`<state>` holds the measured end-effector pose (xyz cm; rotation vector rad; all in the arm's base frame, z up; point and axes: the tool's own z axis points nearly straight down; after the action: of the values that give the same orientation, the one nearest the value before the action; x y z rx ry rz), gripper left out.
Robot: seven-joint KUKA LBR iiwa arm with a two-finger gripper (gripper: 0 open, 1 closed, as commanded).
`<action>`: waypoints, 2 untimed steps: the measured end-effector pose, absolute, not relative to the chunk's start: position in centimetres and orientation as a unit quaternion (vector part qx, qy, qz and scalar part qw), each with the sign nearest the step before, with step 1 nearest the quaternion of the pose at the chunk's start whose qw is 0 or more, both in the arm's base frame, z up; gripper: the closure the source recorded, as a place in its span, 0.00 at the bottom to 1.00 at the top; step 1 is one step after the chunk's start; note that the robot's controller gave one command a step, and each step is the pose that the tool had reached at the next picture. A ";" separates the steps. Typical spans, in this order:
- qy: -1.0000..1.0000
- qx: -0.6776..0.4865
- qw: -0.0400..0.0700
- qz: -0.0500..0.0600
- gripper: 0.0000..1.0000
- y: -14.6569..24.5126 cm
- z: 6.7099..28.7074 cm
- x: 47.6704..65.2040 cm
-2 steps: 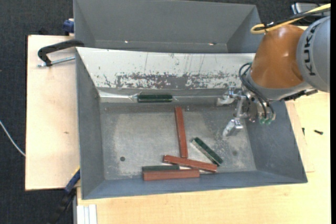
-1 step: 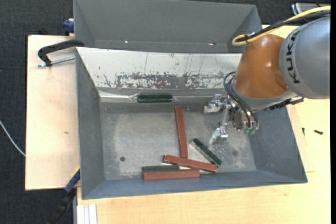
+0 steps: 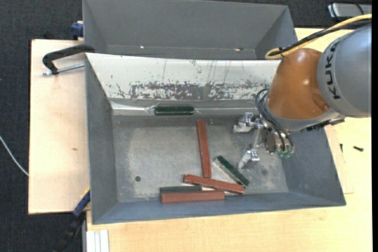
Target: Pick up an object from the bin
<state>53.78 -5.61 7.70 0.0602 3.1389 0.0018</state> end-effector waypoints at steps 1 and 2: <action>0.999 0.033 0.002 0.000 0.00 -0.9 8.5 54.4; 0.998 -0.056 0.005 0.002 0.00 1.5 8.3 53.0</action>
Offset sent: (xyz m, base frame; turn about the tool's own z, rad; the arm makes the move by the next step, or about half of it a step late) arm -0.0344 0.0506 -0.0004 -0.4026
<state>52.95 1.46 8.33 -0.1748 3.1267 0.0059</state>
